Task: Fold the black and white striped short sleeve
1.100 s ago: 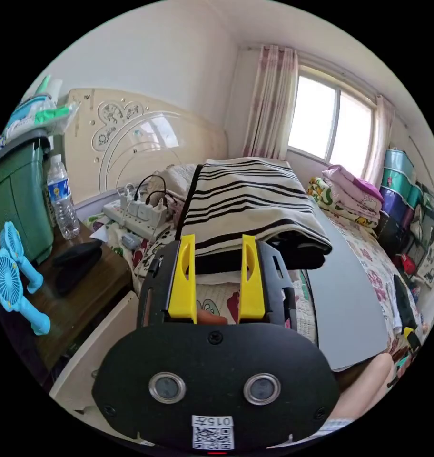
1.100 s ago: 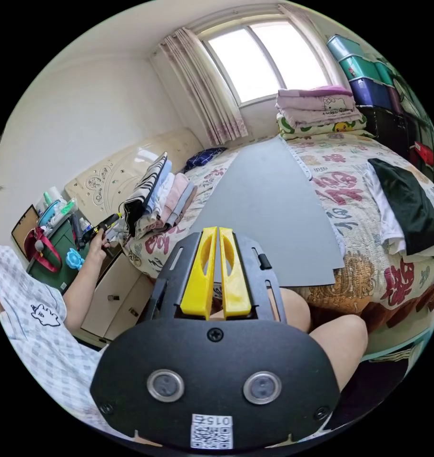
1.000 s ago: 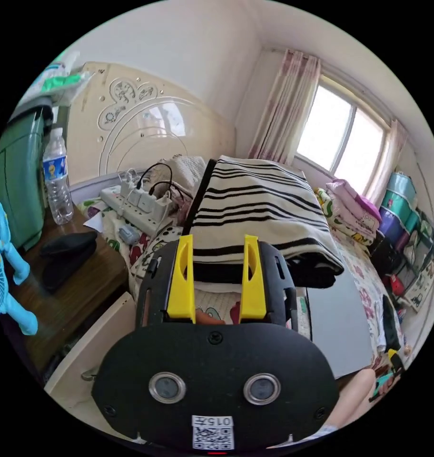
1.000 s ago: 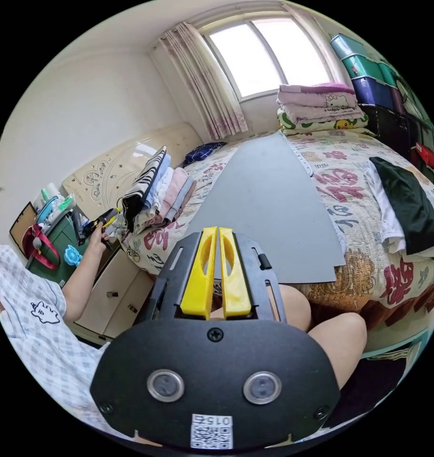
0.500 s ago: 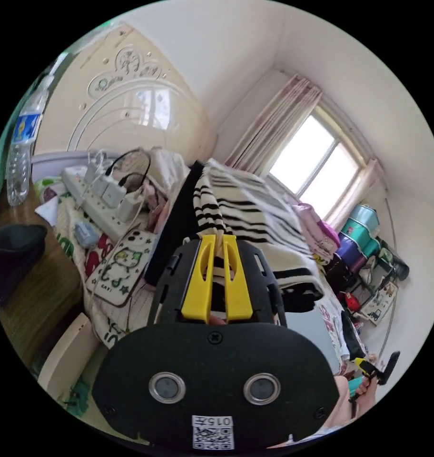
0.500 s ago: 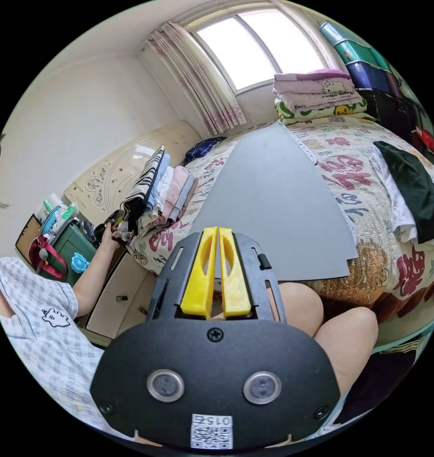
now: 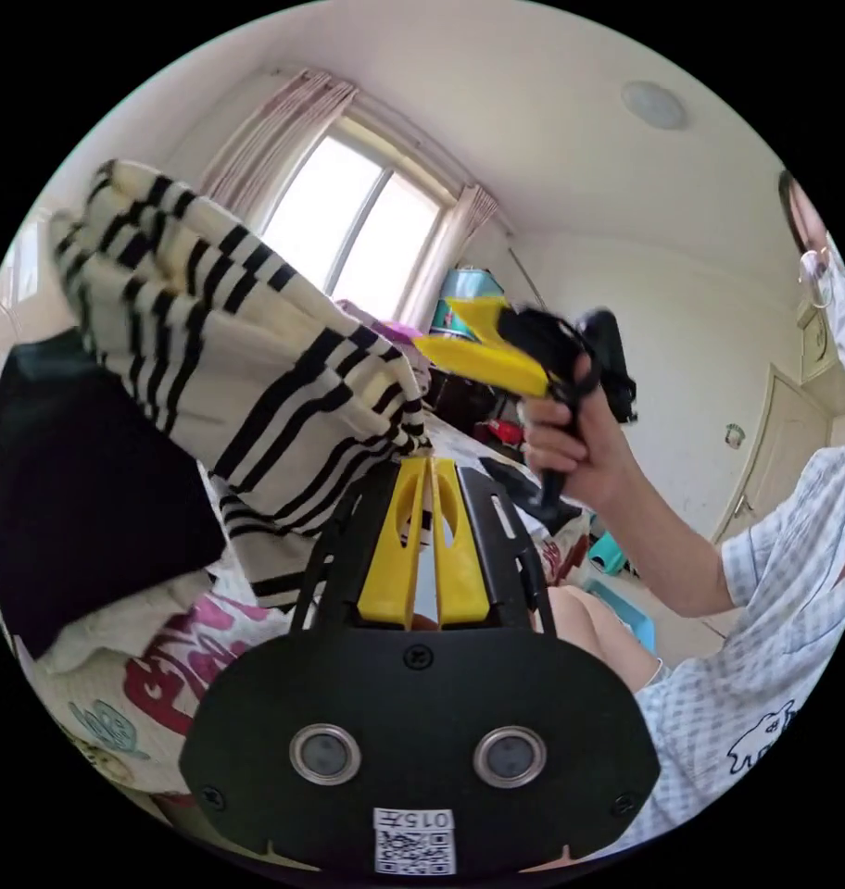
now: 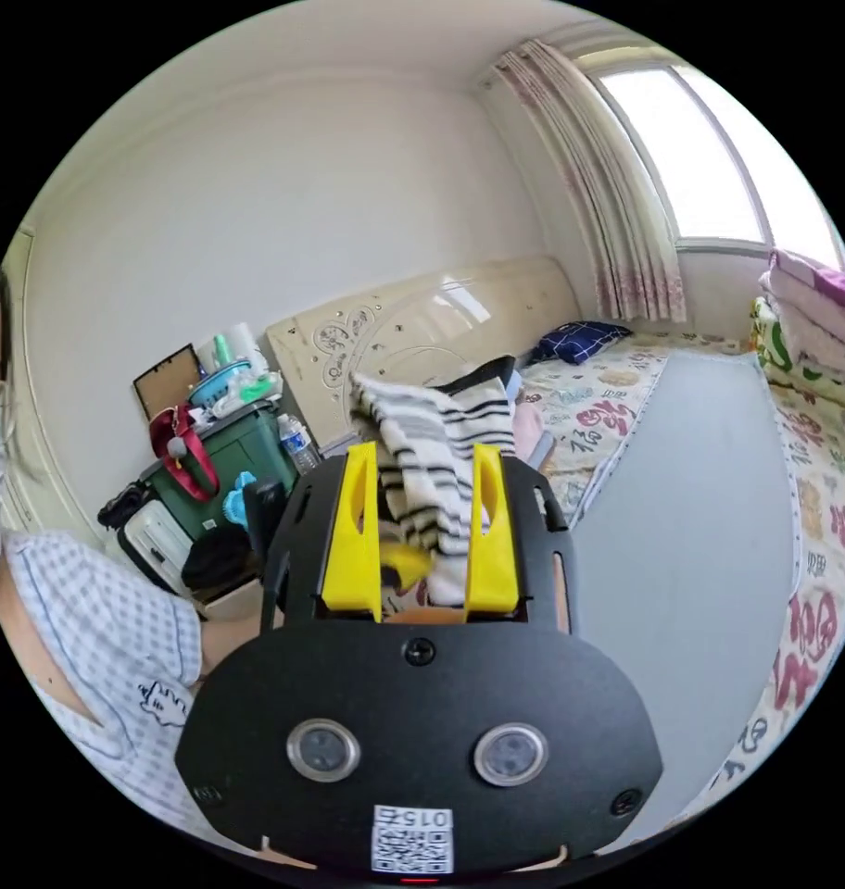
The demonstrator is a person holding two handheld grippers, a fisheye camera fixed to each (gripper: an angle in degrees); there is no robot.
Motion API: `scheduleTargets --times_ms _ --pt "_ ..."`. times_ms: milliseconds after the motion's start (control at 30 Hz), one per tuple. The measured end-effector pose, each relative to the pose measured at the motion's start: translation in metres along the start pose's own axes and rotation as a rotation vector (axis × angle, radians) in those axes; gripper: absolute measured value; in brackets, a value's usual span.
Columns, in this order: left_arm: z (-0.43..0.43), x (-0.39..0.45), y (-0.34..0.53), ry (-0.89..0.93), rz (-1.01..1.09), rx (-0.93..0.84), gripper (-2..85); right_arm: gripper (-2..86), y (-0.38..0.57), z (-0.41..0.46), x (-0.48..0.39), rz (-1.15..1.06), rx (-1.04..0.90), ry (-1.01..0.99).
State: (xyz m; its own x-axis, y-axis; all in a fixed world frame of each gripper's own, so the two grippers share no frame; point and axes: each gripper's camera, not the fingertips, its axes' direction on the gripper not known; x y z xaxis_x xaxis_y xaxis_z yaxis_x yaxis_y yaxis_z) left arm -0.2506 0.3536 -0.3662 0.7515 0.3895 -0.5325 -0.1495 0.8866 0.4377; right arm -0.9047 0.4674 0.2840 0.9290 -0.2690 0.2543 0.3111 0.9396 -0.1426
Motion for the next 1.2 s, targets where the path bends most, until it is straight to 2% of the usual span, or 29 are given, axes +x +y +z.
scheduleTargets --times_ms 67,133,200,333,400,500,567,833,1033,1167,1200 --pt "0.008 0.0 0.015 -0.04 0.023 -0.041 -0.2 18.1 0.008 0.064 -0.012 -0.057 -0.193 -0.034" --pt "0.01 -0.019 0.034 0.014 -0.046 -0.059 0.0 20.0 0.047 0.155 -0.047 -0.187 -0.465 -0.05" --pt "0.005 -0.035 0.049 0.041 -0.134 -0.072 0.2 20.7 0.087 0.202 -0.078 -0.293 -0.54 0.035" --pt "-0.039 -0.056 0.085 -0.039 -0.228 -0.096 1.9 21.3 0.143 0.244 -0.128 -0.406 -0.498 0.3" --pt "-0.077 -0.068 0.095 -0.07 -0.294 -0.042 3.3 20.4 0.15 0.243 -0.136 -0.398 -0.441 0.316" --pt "-0.145 -0.088 0.106 -0.218 -0.383 0.125 3.4 15.7 0.148 0.225 -0.142 -0.378 -0.256 0.252" --pt "-0.169 -0.102 0.103 -0.306 -0.398 0.142 3.7 13.5 0.141 0.223 -0.147 -0.375 -0.169 0.251" --pt "-0.185 -0.158 0.077 -0.409 -0.493 0.225 7.4 10.8 0.098 0.312 -0.148 -0.345 -0.285 0.351" --pt "-0.165 -0.19 0.06 -0.421 -0.572 0.201 8.2 8.6 0.049 0.301 -0.097 -0.087 -0.301 0.2" --pt "-0.15 -0.202 0.05 -0.395 -0.609 0.175 7.0 9.1 0.015 0.306 -0.101 -0.169 -0.402 0.239" --pt "-0.146 -0.2 0.046 -0.387 -0.589 0.168 4.3 8.6 0.005 0.303 -0.103 -0.203 -0.419 0.268"
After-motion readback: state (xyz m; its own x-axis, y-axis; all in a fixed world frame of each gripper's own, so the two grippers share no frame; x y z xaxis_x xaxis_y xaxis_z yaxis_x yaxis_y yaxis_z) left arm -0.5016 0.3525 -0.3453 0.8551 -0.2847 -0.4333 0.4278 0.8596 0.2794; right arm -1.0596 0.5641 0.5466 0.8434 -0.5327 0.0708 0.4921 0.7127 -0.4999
